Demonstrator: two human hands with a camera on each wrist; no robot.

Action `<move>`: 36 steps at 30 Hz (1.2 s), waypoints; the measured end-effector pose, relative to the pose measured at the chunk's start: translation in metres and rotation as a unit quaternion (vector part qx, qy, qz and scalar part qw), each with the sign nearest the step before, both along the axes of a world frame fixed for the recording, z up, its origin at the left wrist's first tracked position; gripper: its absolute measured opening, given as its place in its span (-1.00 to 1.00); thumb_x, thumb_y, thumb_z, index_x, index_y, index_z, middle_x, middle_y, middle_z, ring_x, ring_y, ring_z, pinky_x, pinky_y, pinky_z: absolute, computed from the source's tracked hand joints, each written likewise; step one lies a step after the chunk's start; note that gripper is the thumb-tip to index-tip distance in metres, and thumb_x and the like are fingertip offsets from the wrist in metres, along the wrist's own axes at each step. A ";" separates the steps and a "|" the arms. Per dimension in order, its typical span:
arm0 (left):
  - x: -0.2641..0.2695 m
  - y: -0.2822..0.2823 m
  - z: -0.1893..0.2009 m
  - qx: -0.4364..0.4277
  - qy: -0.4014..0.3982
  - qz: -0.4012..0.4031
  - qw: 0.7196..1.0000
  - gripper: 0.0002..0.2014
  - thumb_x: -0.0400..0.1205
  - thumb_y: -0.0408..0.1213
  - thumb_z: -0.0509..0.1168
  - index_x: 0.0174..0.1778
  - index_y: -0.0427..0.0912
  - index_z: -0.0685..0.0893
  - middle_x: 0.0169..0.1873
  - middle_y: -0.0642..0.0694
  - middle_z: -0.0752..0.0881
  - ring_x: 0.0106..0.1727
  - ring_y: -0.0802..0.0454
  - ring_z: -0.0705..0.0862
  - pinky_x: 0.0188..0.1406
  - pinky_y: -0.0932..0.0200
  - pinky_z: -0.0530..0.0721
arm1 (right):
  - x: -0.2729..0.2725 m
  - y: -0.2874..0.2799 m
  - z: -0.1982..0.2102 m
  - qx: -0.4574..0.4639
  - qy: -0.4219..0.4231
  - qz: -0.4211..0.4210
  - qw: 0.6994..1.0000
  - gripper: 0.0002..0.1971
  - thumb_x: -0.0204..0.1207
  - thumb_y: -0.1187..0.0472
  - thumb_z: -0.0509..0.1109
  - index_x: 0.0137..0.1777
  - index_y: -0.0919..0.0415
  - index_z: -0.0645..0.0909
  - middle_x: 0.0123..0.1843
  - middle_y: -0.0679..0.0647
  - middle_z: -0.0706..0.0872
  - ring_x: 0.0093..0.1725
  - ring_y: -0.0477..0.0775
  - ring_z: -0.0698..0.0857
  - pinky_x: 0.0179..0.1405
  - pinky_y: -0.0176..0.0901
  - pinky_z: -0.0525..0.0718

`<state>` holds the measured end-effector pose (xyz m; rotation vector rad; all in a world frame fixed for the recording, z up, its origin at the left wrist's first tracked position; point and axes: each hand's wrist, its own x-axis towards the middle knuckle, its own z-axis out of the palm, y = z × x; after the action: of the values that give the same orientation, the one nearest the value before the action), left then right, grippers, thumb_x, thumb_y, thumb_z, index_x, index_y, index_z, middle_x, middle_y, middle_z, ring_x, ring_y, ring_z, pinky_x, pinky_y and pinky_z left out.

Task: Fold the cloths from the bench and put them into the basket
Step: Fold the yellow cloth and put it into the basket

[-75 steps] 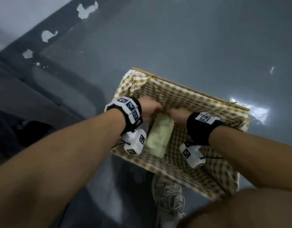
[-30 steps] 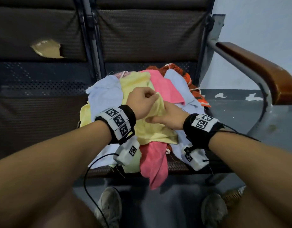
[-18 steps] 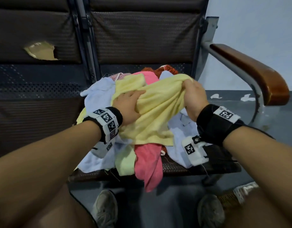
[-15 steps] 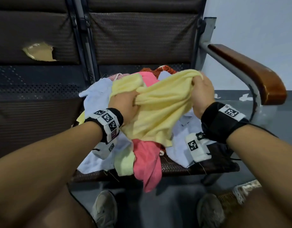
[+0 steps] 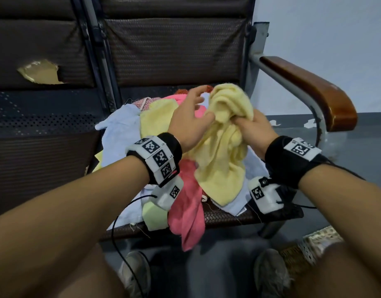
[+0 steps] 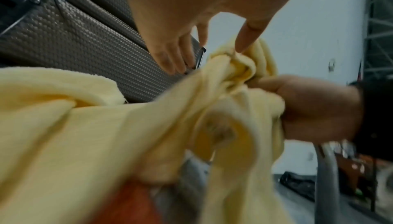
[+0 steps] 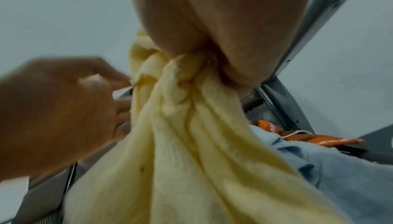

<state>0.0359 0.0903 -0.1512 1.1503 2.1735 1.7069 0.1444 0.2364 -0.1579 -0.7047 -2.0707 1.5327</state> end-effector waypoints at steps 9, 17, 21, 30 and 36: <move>0.027 0.009 -0.036 -0.117 0.083 -0.100 0.985 -0.05 0.31 0.13 0.64 0.49 -0.05 0.27 0.15 0.09 0.64 0.08 0.22 0.67 0.05 0.30 0.61 | 0.007 -0.009 0.012 -0.229 0.018 0.023 0.973 -0.59 0.59 0.18 0.45 0.33 0.44 0.61 0.08 0.33 0.82 0.04 0.25 0.83 0.11 0.16 0.80; -0.006 -0.002 -0.034 -0.143 0.123 0.025 0.982 -0.81 0.71 -0.20 0.19 -0.24 0.04 0.46 -0.38 0.16 0.53 -0.15 -0.06 0.57 -0.23 0.16 0.31 | 0.014 -0.003 0.007 -0.070 -0.003 0.027 0.997 -0.74 0.59 0.42 0.34 0.20 0.36 0.77 0.07 0.33 0.84 0.00 0.17 0.84 0.00 -0.17 0.80; -0.007 -0.010 -0.028 -0.160 0.139 0.056 0.976 -0.81 0.75 -0.18 0.11 0.07 -0.09 0.62 -0.28 -0.01 0.69 -0.13 -0.14 0.66 -0.16 0.03 0.52 | 0.012 0.003 0.001 0.136 -0.051 0.021 0.989 -0.87 0.50 0.34 0.43 -0.02 0.28 0.79 -0.22 0.17 0.83 -0.18 0.17 0.81 -0.03 -0.02 0.80; 0.029 -0.009 -0.016 -0.054 0.050 -0.058 0.996 -0.57 0.47 -0.05 0.44 0.20 0.04 0.46 -0.09 0.10 0.67 -0.19 0.26 0.67 -0.22 0.32 0.61 | -0.003 -0.016 0.009 0.235 0.016 0.100 0.967 -0.75 0.67 0.12 0.33 -0.22 0.11 0.39 -0.41 0.00 0.47 -0.38 0.03 0.44 -0.29 0.03 0.48; 0.002 -0.011 -0.010 -0.101 0.166 0.042 0.980 -0.83 0.70 -0.23 0.28 0.08 -0.05 0.79 -0.27 0.10 0.73 -0.09 -0.04 0.73 -0.13 0.15 0.55 | 0.003 0.005 0.010 0.249 -0.004 0.081 0.965 -0.90 0.60 0.07 0.46 0.00 0.05 0.75 -0.25 0.02 0.77 -0.22 0.06 0.70 -0.07 0.10 0.70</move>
<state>0.0382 0.0795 -0.1610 1.3870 2.5527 1.3600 0.1477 0.2410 -0.1476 -0.3568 -2.4299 1.0094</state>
